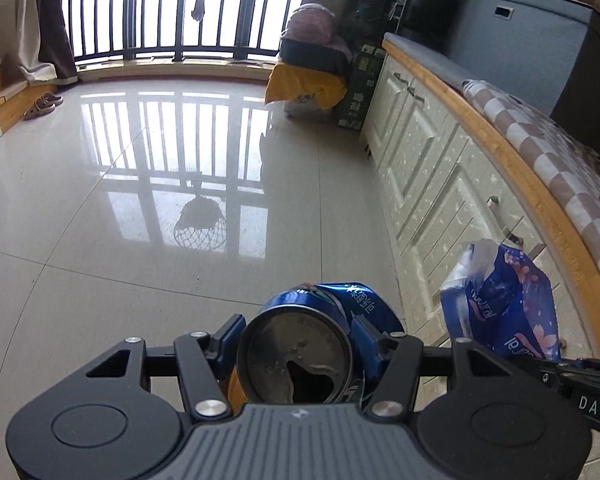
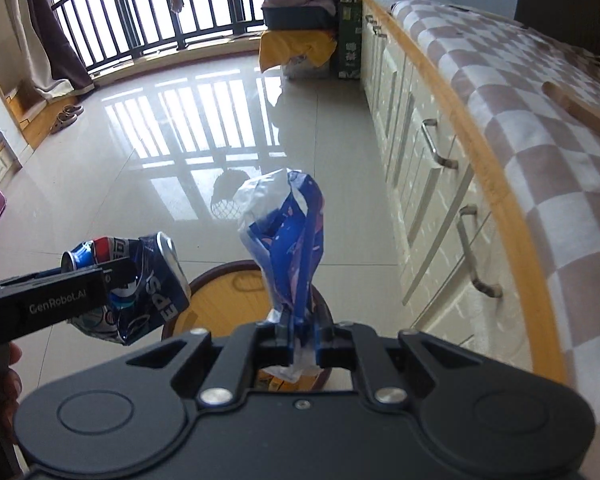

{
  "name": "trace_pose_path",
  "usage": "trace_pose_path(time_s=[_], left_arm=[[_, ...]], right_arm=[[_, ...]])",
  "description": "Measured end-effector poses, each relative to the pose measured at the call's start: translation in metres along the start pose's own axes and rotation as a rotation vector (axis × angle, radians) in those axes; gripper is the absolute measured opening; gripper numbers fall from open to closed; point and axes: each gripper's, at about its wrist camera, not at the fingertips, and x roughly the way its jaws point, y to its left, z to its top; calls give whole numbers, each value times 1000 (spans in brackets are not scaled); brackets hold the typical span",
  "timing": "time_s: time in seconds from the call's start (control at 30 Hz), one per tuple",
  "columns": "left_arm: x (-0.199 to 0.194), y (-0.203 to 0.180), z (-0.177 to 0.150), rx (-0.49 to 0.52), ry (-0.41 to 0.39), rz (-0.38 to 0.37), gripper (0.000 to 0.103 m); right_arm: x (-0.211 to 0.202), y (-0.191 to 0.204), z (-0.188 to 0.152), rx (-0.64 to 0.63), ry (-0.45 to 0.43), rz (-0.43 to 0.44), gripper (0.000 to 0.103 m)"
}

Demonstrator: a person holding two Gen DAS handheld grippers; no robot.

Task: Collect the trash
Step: 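Carry the Pepsi can and blue wrapper toward the wastebasket with both tools, then open the left tool over the wastebasket while the right tool releases the wrapper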

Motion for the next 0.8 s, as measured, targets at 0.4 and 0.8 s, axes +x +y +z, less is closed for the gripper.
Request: trace_pose_path(time_s=[0.4, 0.8], left_arm=[[91, 23, -16, 29, 169, 44, 58], [150, 9, -42, 236, 391, 43, 58]], right_arm=[[116, 22, -7, -23, 189, 26, 9], [190, 25, -15, -78, 360, 38, 9]])
